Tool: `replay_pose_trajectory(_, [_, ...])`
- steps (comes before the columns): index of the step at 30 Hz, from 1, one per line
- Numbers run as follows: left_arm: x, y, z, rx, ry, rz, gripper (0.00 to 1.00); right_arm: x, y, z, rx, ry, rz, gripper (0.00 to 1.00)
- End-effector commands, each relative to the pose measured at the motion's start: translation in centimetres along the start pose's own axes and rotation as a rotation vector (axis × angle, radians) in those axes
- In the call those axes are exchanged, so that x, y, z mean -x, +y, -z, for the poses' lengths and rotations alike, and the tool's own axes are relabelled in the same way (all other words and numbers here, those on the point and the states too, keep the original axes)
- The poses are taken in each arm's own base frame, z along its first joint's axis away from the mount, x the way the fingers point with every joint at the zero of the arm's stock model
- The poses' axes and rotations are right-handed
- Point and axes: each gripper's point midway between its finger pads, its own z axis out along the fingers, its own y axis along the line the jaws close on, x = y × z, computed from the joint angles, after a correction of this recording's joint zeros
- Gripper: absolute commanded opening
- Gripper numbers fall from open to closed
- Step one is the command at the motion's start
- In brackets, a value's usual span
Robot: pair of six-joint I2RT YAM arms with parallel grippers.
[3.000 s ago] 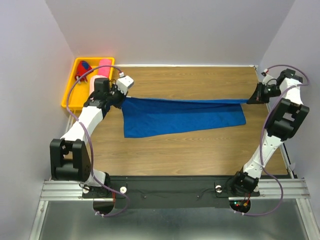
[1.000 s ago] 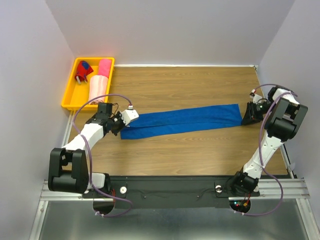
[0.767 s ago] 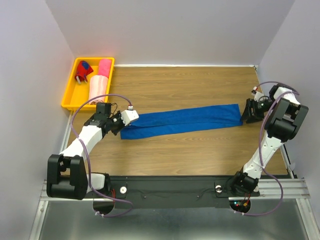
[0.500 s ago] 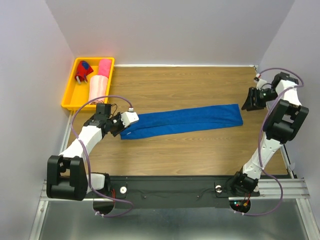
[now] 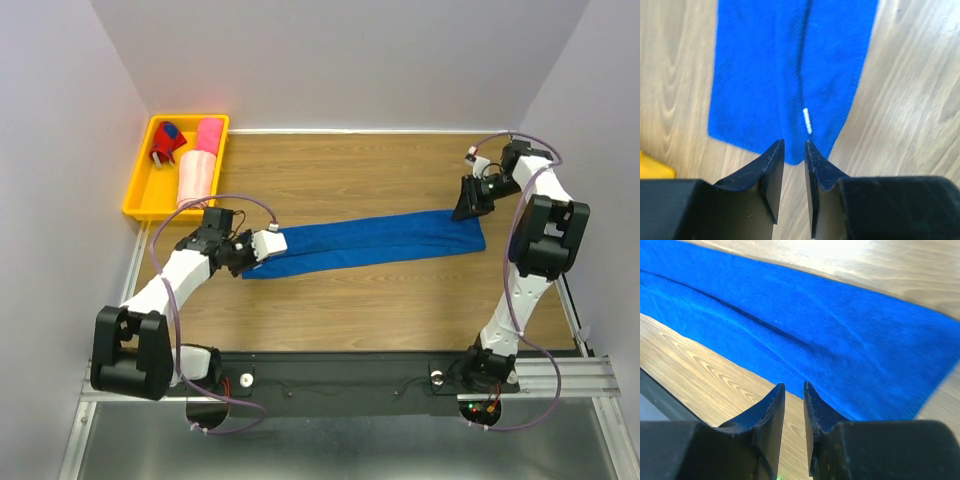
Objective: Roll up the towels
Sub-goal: Fold the towel
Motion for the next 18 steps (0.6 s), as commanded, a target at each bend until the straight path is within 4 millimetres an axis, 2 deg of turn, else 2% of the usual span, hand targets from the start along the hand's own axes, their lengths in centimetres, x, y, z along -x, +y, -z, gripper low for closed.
replay_pose_trajectory(1, [0.6,0.4,-0.6,-0.008,0.011,0.014,0.35,-0.1,-1.0,-1.7,-0.007,0.002,-0.015,0.27])
replay_pose_trajectory(9, [0.1,0.4,-2.5,-0.022,0.056,0.027,0.38,-2.4,-2.5,-4.1,-0.035,0.066,-0.039,0.26])
replay_pose_trajectory(15, [-0.4,0.6,-3.2,-0.02,0.081,0.038,0.32,-3.0,-3.7,-5.1,-0.066,0.088,-0.047,0.26])
replay_pose_trajectory(16, [0.1,0.9,-3.1,-0.014,0.074,0.033,0.31,-3.0,-3.8,-5.0,-0.072,0.09,-0.048,0.26])
replay_pose_trajectory(18, [2.1,1.2,-2.7,-0.016,0.015,0.009,0.31,-3.1,-3.8,-5.0,-0.073,0.09,-0.045,0.26])
